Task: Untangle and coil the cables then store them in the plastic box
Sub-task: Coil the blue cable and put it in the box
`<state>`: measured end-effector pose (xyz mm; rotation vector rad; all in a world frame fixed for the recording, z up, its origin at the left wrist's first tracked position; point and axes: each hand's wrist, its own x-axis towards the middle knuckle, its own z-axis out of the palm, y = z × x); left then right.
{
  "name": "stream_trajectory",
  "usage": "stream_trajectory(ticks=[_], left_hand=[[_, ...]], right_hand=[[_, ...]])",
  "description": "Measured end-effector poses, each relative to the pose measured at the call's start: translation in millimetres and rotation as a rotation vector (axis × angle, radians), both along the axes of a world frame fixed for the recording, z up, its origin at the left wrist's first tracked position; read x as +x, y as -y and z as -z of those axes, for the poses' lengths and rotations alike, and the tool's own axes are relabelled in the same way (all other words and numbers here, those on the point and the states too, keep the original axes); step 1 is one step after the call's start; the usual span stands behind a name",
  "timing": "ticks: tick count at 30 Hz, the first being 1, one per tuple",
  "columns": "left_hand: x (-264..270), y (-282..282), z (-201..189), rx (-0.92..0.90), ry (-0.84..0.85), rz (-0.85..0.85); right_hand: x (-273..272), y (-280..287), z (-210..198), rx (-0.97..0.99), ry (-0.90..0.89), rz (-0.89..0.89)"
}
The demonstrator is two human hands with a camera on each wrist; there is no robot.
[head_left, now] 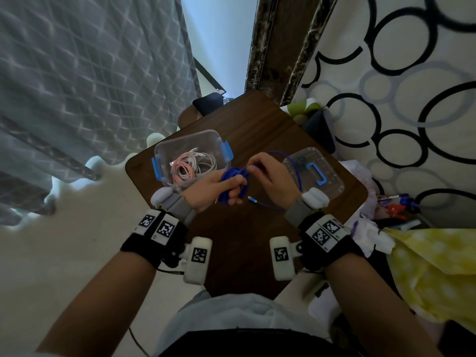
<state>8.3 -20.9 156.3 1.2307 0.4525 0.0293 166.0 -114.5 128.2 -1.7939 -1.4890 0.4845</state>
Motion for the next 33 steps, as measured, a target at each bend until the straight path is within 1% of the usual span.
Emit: stream_trajectory(ticks=[2,4,6,8,10,11,13,15,16,18,20,21,23,24,26,28,31,32,33], left_hand=[[1.1,1.4,-3.8,-0.094,0.051,-0.102],[2.9,0.7,-5.4,-0.127,0.102,-0.175],[4.4,2.1,-4.6,-0.12,0.141,-0.209],[3.7,4.8,-3.5,-0.062,0.125,-0.244],[1.8,7.8,-3.4,0.006,0.104,-0.254],[1.2,9.2,-3.3,0.008,0.109,-0.25],[0.6,11.1,-3.5,-0.032,0.129,-0.25],[2.1,10.5,-2.3,-0.066,0.15,-0.294],[2.7,8.2,-0.4,-0.087,0.162,-0.341],[4.1,3.6,1.5,-0.126,0.187,-0.42],[5.1,0.2,3.0,-0.099,0.213,-0.421],[6.2,-0.8,4.0,-0.019,0.211,-0.388],[6.4,-2.1,6.9,0.257,0.152,-0.284],[6.2,-3.2,9.7,0.396,0.112,-0.226],[6.0,-4.7,15.5,0.605,0.036,-0.143],[5.0,-7.4,19.5,0.765,-0.072,-0.071],[3.1,-9.4,23.9,1.107,-0.297,0.106],[2.5,-8.3,24.7,1.171,-0.353,0.163],[2.3,-5.8,24.9,1.187,-0.376,0.208]], right_hand=[[-1.5,0.2,3.4,-0.015,-0.1,0.045],[-3.2,0.9,7.3,-0.101,-0.192,0.088],[-8.8,0.4,8.7,-0.176,-0.259,0.097],[-18.3,-2.4,6.2,-0.191,-0.315,0.086],[-25.4,-5.1,3.8,-0.199,-0.306,0.042],[-26.3,-5.8,2.2,-0.212,-0.291,0.029],[-24.0,-5.7,0.9,-0.277,-0.285,0.029],[-24.2,-4.6,0.4,-0.392,-0.338,-0.001],[-26.7,-4.6,1.4,-0.45,-0.351,-0.038],[-32.5,-3.1,6.4,-0.537,-0.323,-0.125],[-37.6,-0.1,9.2,-0.585,-0.286,-0.189],[-39.0,1.4,8.6,-0.591,-0.273,-0.202],[-40.1,3.0,4.8,-0.585,-0.234,-0.198],[-39.3,2.8,3.0,-0.579,-0.192,-0.195],[-36.9,2.7,0.4,-0.563,-0.099,-0.201],[-34.0,2.6,-3.6,-0.551,-0.043,-0.217],[-30.2,2.6,-8.7,-0.57,0.012,-0.252],[-29.1,3.5,-9.5,-0.585,0.054,-0.259],[-27.7,4.7,-9.8,-0.598,0.108,-0.263]])
